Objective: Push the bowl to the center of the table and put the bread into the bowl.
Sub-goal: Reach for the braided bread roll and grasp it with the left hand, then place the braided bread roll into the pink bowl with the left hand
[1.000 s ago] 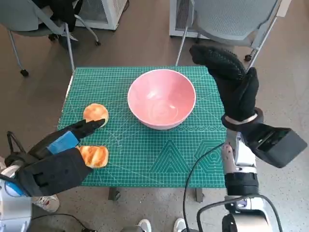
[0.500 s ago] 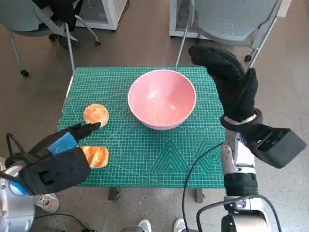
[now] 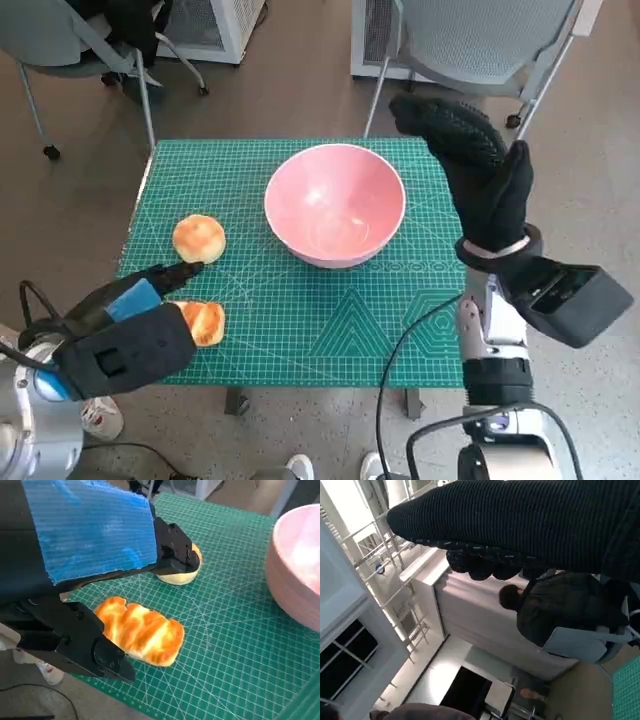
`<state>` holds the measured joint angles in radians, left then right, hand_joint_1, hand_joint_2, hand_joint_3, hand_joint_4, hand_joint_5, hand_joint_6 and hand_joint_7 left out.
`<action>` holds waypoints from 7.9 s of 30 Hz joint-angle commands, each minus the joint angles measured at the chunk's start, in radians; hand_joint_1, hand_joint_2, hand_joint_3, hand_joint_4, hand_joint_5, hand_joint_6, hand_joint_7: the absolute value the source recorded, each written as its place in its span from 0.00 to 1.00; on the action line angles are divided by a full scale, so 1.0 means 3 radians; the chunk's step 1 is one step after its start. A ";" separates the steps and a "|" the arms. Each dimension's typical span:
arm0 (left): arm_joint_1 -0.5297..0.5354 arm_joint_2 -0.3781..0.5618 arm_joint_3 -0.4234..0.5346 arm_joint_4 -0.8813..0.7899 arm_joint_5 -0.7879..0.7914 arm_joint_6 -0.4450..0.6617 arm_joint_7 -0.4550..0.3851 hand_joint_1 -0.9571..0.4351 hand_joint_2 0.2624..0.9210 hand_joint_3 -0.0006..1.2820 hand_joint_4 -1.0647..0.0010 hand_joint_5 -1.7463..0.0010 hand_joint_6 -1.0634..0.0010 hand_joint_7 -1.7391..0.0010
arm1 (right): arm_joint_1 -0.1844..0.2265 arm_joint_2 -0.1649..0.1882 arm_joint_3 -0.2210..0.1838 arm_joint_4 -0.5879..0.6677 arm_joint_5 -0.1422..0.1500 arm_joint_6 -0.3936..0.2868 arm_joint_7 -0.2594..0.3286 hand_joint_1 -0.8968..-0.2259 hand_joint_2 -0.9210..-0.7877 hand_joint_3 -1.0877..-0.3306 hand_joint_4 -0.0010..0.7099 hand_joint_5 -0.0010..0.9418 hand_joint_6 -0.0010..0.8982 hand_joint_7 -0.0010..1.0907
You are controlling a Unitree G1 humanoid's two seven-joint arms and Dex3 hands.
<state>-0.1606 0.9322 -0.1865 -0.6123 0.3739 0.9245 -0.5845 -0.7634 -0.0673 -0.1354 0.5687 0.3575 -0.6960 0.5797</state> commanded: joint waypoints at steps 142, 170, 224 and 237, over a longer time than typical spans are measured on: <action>-0.0898 -0.0701 0.0069 0.0367 0.0889 -0.0720 0.0279 0.69 0.94 0.05 0.28 0.33 0.30 0.46 | 0.0054 0.0042 -0.0030 0.0040 0.0044 0.0062 0.0129 0.32 0.00 0.25 0.11 0.00 0.00 0.24; -0.2394 -0.1215 -0.0401 0.1330 0.1070 -0.1075 0.0246 0.69 0.96 0.03 0.27 0.36 0.33 0.41 | 0.0127 -0.0034 -0.0049 -0.0077 0.0079 0.0121 0.0160 0.31 0.00 0.26 0.09 0.00 0.00 0.25; -0.4128 -0.2460 -0.0924 0.5261 0.0827 -0.2519 0.0463 0.74 0.95 0.09 0.51 0.25 0.56 0.63 | 0.0290 -0.0057 -0.0060 -0.0286 0.0071 0.0227 0.0000 0.28 0.00 0.34 0.11 0.00 0.00 0.30; -0.4037 -0.2332 -0.1002 0.4941 0.0893 -0.2367 0.0106 0.42 0.75 0.01 0.99 0.99 0.90 0.97 | 0.0274 -0.0046 -0.0056 -0.0268 0.0067 0.0214 -0.0014 0.28 0.00 0.35 0.11 0.00 0.00 0.30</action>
<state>-1.3617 0.2100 -0.4820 0.9083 0.6316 0.2187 -0.5544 -0.6957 -0.0861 -0.1534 0.4780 0.3862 -0.6370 0.5831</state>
